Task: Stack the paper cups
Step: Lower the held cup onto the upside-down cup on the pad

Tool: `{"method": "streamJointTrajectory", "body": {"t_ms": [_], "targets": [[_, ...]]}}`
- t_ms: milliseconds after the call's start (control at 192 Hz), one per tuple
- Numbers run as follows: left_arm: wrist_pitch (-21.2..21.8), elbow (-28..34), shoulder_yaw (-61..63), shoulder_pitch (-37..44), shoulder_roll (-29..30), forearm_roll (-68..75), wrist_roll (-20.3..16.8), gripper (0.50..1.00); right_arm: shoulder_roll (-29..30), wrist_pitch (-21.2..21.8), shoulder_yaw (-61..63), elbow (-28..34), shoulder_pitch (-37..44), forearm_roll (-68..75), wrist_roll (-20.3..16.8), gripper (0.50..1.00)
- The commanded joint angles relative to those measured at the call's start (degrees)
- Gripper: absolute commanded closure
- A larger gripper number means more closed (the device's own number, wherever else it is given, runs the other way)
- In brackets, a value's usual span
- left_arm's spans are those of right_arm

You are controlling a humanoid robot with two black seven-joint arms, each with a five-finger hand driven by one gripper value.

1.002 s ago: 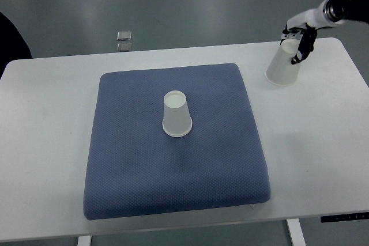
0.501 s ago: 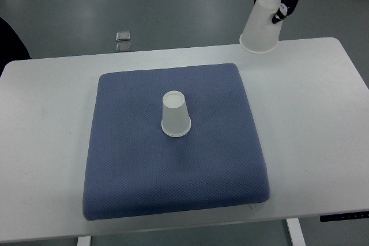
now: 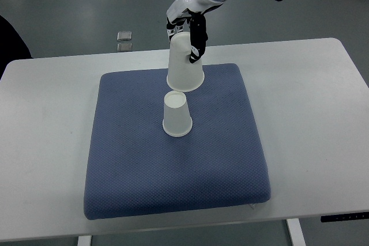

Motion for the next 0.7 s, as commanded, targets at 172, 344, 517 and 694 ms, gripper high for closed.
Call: {"method": "streamJointTrajectory", "body": {"t_ms": [172,344,517,694], "targets": [[0.0,0.1,-0.1,0.0,0.0,0.0,0.0,0.5,0.6,-1.9,0.0,-2.9,-3.2,0.6,0.1,0.971],[0.0,0.2,-0.1,0.0,0.0,0.0,0.0,0.5,0.6,-2.2,0.1,-3.3,-4.8,0.7,0.1,0.971],[0.0,0.2,-0.2,0.0,0.0,0.0,0.0,0.5,0.6,-2.7,0.1,-3.3,-5.7,0.8,0.1,0.969],[0.0,0.4,-0.3,0.0,0.0,0.0,0.0,0.5,0.6,-3.4,0.1,-3.4,-7.2,0.7,0.1,0.969]]}}
